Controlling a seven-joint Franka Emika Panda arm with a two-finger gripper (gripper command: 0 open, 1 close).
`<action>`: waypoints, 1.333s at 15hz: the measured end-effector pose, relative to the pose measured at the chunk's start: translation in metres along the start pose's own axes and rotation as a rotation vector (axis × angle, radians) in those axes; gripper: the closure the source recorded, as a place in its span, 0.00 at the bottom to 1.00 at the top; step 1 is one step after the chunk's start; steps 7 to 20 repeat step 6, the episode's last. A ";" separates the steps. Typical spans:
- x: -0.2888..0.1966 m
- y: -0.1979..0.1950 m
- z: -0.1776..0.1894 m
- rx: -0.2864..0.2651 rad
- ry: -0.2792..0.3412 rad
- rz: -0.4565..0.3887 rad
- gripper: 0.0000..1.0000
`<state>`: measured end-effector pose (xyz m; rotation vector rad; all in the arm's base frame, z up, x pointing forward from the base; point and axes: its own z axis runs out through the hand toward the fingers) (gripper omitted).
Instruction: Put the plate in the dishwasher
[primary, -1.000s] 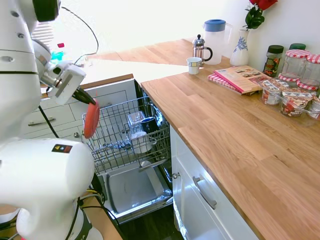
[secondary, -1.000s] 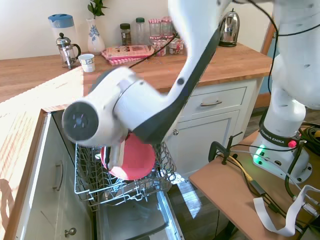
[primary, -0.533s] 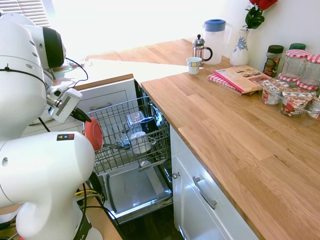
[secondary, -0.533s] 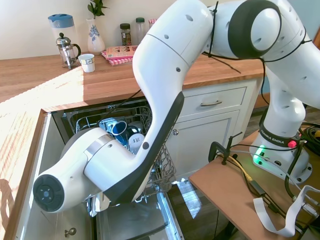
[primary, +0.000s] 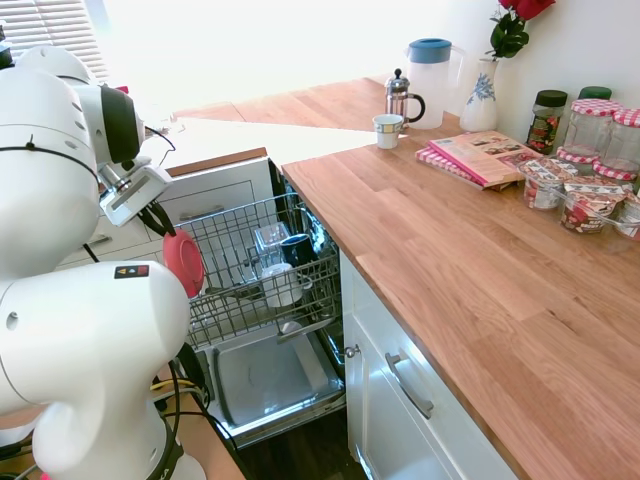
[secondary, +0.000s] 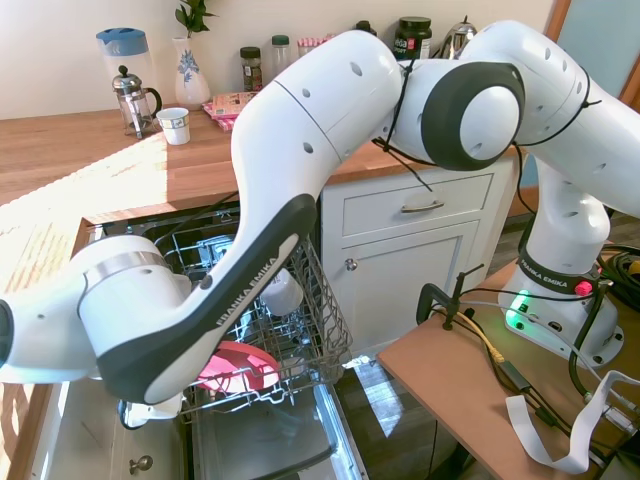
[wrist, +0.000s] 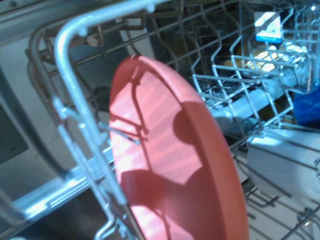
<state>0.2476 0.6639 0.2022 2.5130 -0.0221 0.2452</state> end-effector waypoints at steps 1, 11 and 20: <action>0.007 0.008 -0.012 0.003 -0.042 -0.007 0.00; 0.104 0.107 -0.074 0.054 -0.181 0.002 0.00; 0.104 0.107 -0.074 0.054 -0.181 0.002 0.00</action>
